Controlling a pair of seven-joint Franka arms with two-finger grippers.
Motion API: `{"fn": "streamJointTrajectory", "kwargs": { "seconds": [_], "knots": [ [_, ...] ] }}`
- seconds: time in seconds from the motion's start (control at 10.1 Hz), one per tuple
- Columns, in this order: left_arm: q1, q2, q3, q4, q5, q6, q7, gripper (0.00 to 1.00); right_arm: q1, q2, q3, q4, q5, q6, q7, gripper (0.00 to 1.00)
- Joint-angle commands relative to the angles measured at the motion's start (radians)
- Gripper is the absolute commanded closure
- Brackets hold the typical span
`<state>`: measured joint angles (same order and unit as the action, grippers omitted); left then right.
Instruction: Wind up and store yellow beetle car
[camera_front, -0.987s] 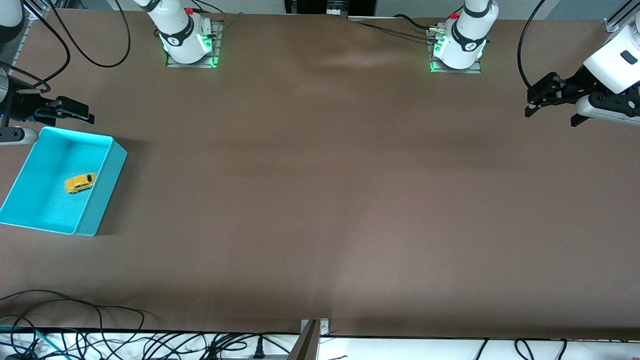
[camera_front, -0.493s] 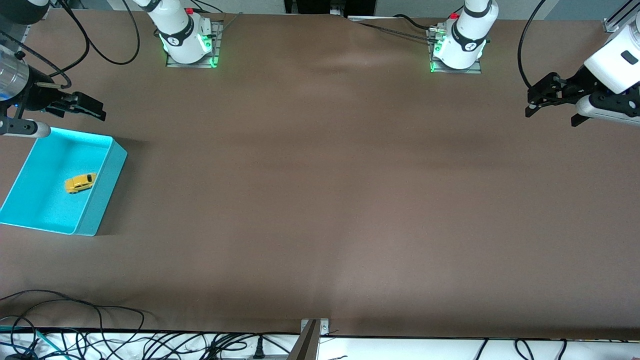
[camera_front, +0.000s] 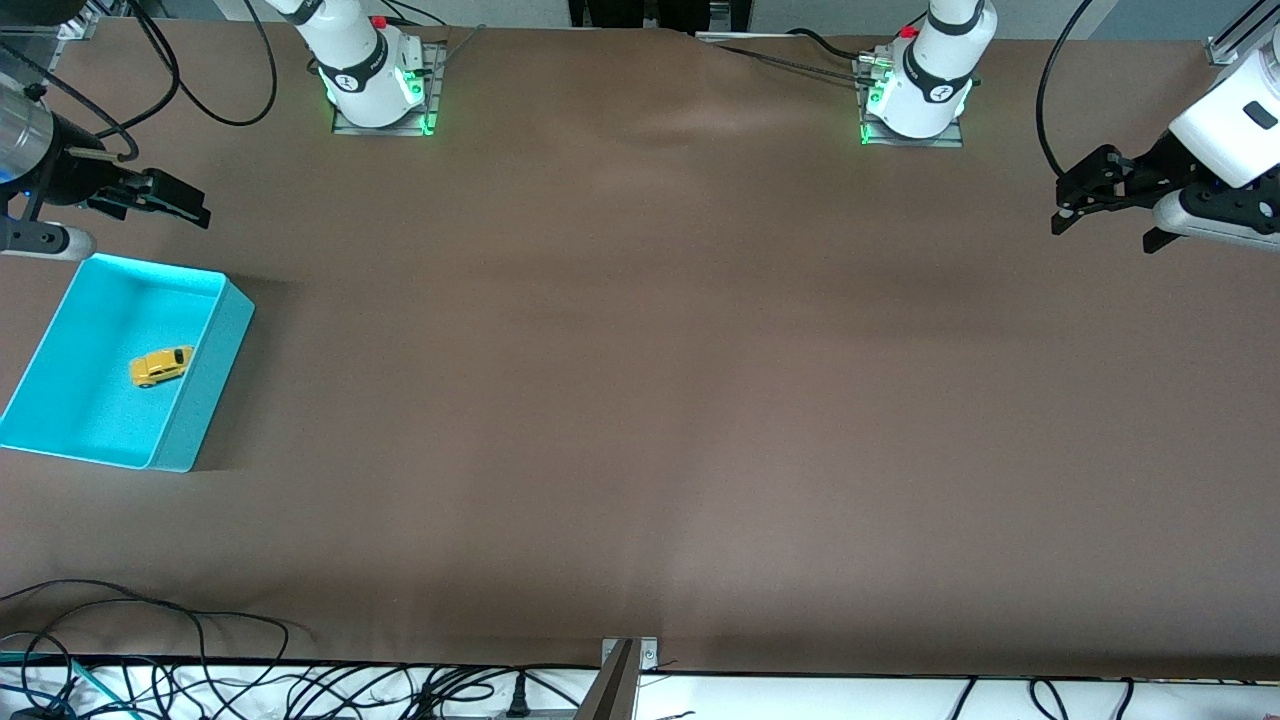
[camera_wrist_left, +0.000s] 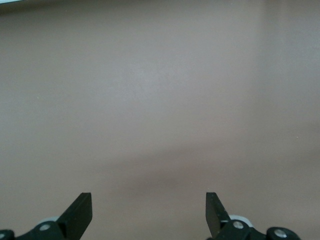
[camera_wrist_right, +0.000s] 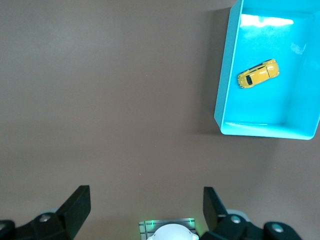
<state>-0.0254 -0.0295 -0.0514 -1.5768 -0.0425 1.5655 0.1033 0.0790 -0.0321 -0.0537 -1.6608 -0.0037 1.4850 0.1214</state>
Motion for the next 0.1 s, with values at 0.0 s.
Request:
{"fn": "streamJointTrajectory", "kwargs": {
  "seconds": [0.0],
  "knots": [
    [0.001,0.014,-0.004,0.032,0.01,-0.019,0.006,0.0,0.005,-0.022,0.0,0.003,-0.001,-0.02,0.02,0.0]
  ]
}}
